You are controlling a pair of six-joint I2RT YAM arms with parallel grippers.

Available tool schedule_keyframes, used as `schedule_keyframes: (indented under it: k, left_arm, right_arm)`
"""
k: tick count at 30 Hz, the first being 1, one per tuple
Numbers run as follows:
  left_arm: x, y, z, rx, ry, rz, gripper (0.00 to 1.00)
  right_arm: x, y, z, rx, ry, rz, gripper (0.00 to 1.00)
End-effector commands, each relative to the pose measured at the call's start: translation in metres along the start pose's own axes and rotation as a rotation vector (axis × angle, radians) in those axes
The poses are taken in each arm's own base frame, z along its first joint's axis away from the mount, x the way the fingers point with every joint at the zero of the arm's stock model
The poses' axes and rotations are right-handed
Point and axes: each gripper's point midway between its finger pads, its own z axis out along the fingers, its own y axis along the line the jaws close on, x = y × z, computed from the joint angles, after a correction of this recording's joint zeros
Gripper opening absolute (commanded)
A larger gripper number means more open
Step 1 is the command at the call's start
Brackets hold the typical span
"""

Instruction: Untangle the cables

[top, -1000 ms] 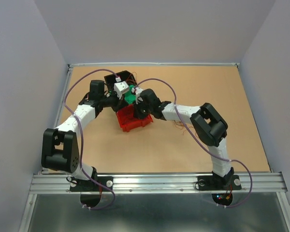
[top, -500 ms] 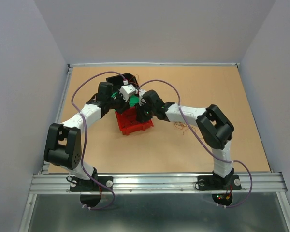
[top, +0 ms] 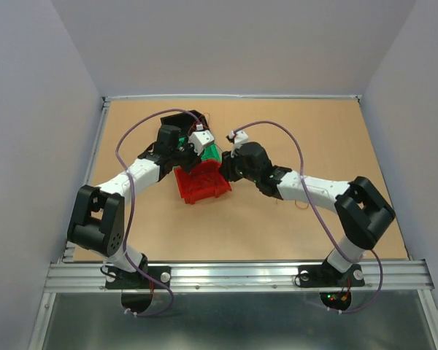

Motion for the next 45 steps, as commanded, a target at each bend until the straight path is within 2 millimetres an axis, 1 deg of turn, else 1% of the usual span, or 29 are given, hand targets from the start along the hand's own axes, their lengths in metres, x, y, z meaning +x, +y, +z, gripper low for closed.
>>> schedule_keyframes:
  k: [1, 3, 5, 7, 8, 9, 10, 13, 14, 17, 18, 21, 24, 25, 26, 28, 30, 31, 32, 33, 35, 37, 38, 39, 40, 41, 42, 44, 45]
  left_arm:
    - [0.003, -0.007, 0.004, 0.004, 0.008, 0.049, 0.0]
    - [0.005, -0.01, 0.004, 0.011, 0.021, 0.058, 0.0]
    - [0.007, -0.018, 0.009, 0.036, 0.032, 0.083, 0.0]
    - [0.022, -0.031, 0.019, 0.066, 0.109, 0.093, 0.0]
    - [0.028, -0.03, 0.022, 0.051, 0.145, 0.1, 0.0]
    - [0.051, -0.03, 0.038, 0.042, 0.246, 0.088, 0.0]
    - [0.051, -0.03, 0.038, 0.042, 0.248, 0.087, 0.0]
    - [0.063, -0.028, 0.046, 0.04, 0.29, 0.074, 0.0]
    - [0.064, -0.028, 0.046, 0.041, 0.294, 0.076, 0.0]
    - [0.056, -0.029, 0.04, 0.038, 0.265, 0.083, 0.09]
    - [0.053, -0.029, 0.038, 0.036, 0.255, 0.086, 0.18]
    - [0.034, -0.025, 0.027, -0.01, 0.175, 0.109, 0.27]
    - [0.009, -0.027, 0.009, -0.032, 0.063, 0.14, 0.41]
    - [0.003, -0.027, 0.006, -0.037, 0.039, 0.145, 0.44]
    - [-0.008, -0.027, -0.003, -0.047, 0.002, 0.159, 0.47]
    - [-0.012, -0.032, -0.009, -0.041, -0.027, 0.164, 0.54]
    - [-0.029, -0.026, -0.021, -0.097, -0.108, 0.179, 0.59]
    - [-0.027, -0.027, -0.026, -0.103, -0.112, 0.178, 0.6]
    - [-0.045, -0.023, -0.038, -0.141, -0.181, 0.198, 0.63]
    - [-0.04, -0.026, -0.042, -0.146, -0.19, 0.195, 0.68]
    - [-0.057, -0.024, -0.059, -0.191, -0.273, 0.22, 0.71]
    - [-0.055, -0.026, -0.066, -0.206, -0.301, 0.224, 0.76]
    - [-0.06, -0.027, -0.071, -0.217, -0.331, 0.236, 0.77]
    - [-0.061, -0.03, -0.076, -0.218, -0.352, 0.246, 0.79]
    - [-0.062, -0.032, -0.078, -0.216, -0.363, 0.254, 0.79]
    - [-0.064, -0.034, -0.081, -0.212, -0.375, 0.264, 0.79]
    - [-0.065, -0.038, -0.08, -0.191, -0.383, 0.272, 0.8]
    - [-0.062, -0.043, -0.078, -0.161, -0.382, 0.288, 0.8]
    - [-0.06, -0.05, -0.076, -0.126, -0.386, 0.313, 0.81]
  right_arm:
    - [-0.042, -0.026, -0.034, 0.135, -0.237, 0.075, 0.39]
    - [-0.053, -0.036, -0.051, 0.173, -0.286, 0.107, 0.39]
    - [-0.053, -0.058, -0.061, 0.239, -0.309, 0.164, 0.39]
    - [-0.056, -0.081, -0.072, 0.286, -0.323, 0.228, 0.39]
    - [-0.056, -0.089, -0.075, 0.305, -0.323, 0.247, 0.39]
    - [-0.048, -0.116, -0.086, 0.398, -0.316, 0.312, 0.4]
    - [-0.047, -0.116, -0.086, 0.401, -0.311, 0.318, 0.4]
    - [-0.042, -0.13, -0.091, 0.462, -0.319, 0.333, 0.47]
    - [-0.041, -0.132, -0.09, 0.477, -0.318, 0.342, 0.63]
    - [-0.039, -0.138, -0.091, 0.514, -0.315, 0.356, 0.78]
    - [-0.038, -0.14, -0.091, 0.528, -0.316, 0.361, 0.79]
    - [-0.034, -0.152, -0.095, 0.61, -0.322, 0.402, 0.82]
    - [-0.025, -0.162, -0.1, 0.698, -0.306, 0.462, 0.82]
    - [-0.012, -0.167, -0.102, 0.745, -0.266, 0.498, 0.82]
    - [-0.011, -0.172, -0.106, 0.793, -0.272, 0.515, 0.82]
    - [0.0, -0.178, -0.108, 0.846, -0.253, 0.554, 0.82]
    - [0.027, -0.186, -0.11, 0.931, -0.201, 0.604, 0.82]
    - [0.032, -0.187, -0.107, 0.938, -0.187, 0.599, 0.82]
    - [0.044, -0.189, -0.107, 0.961, -0.148, 0.6, 0.82]
    - [0.054, -0.191, -0.103, 0.98, -0.114, 0.6, 0.82]
    - [0.07, -0.191, -0.098, 0.989, -0.065, 0.612, 0.82]
    - [0.087, -0.189, -0.089, 0.983, -0.015, 0.633, 0.82]
    - [0.091, -0.188, -0.084, 0.978, -0.002, 0.643, 0.82]
    - [0.103, -0.184, -0.075, 0.966, 0.049, 0.644, 0.73]
    - [0.106, -0.181, -0.069, 0.952, 0.07, 0.639, 0.64]
    - [0.103, -0.169, -0.057, 0.901, 0.098, 0.621, 0.39]
    - [0.101, -0.161, -0.049, 0.861, 0.119, 0.597, 0.3]
    - [0.086, -0.144, -0.037, 0.774, 0.125, 0.518, 0.2]
    - [0.08, -0.125, -0.034, 0.73, 0.109, 0.461, 0.18]
